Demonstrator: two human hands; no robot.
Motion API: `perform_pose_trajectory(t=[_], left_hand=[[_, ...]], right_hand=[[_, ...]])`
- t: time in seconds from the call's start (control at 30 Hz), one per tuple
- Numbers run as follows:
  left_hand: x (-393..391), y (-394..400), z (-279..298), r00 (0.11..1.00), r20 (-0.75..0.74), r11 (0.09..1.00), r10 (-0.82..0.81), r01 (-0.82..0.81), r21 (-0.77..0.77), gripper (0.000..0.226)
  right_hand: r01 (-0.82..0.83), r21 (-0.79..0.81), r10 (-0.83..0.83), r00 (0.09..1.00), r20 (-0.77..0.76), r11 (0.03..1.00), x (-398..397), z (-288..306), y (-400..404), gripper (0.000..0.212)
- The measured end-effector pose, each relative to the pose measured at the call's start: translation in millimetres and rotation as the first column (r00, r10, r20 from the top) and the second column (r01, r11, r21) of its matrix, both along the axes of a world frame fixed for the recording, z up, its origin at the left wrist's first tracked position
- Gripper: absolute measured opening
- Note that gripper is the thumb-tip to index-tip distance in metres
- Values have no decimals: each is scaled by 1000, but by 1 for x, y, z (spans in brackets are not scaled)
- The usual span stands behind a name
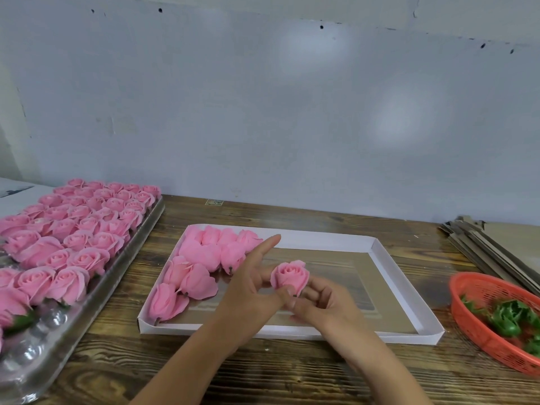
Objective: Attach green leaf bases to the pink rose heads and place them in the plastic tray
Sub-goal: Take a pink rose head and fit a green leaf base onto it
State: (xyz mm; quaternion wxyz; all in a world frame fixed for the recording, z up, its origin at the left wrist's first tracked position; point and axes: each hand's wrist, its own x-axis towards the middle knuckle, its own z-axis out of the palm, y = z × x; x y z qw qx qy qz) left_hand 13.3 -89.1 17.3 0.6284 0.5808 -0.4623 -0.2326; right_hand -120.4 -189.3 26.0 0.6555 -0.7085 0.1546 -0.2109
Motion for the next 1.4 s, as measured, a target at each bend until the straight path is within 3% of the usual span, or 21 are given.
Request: perform_pose_trajectory(t=[0.1,0.2,0.3,0.37,0.57,0.77,0.87,1.0,1.07,1.17,1.3,1.37,1.4], left_hand=[[-1,1,1,999,-5,999,-41,41,-5,74],[-3,3,7,1000,12,998,-14,15,-60,48],[-4,6,13,1000,27,997,1,1,-81,19],[-6,6,13,999,41,998,-19,21,-61,9],[-5,5,9,994,48,995,-93,94,-20,9],[-5,6,6,990,42,988,-135,131,78,52],[-5,8,12,985,-35,985,-168,169,38,68],[-8,14,21,984,-80,986,-161,156,-66,40],[-9,15,22,983,-60,984,-175,174,-28,36],[-9,12,18,984,8,983,-179,179,30,25],[-5,9,13,960,77,961,-269,262,86,19],[-7,9,12,958,57,955,-280,271,120,16],[-7,9,12,964,32,957,-266,260,127,26]], right_hand=[[-21,-48,22,1000,18,999,2,-2,2,22],[-15,-161,13,1000,-11,987,2,-5,2,13],[-42,-280,27,998,-59,959,2,-9,2,25],[-74,-317,52,996,-78,946,2,-8,5,22],[-94,-326,74,995,-75,941,0,-6,4,16],[-69,-284,66,998,-20,956,-2,-1,4,22],[-89,-262,92,996,-2,961,-3,0,3,18],[-181,-272,154,981,-116,945,-5,-1,4,12],[-235,-280,202,969,-143,931,-6,0,5,9],[-269,-242,247,962,-118,932,-9,7,10,25],[-231,-261,206,971,-121,937,-9,9,7,14],[-223,-248,204,974,-99,943,-9,10,7,21],[-211,-236,195,977,-90,949,-9,9,7,25]])
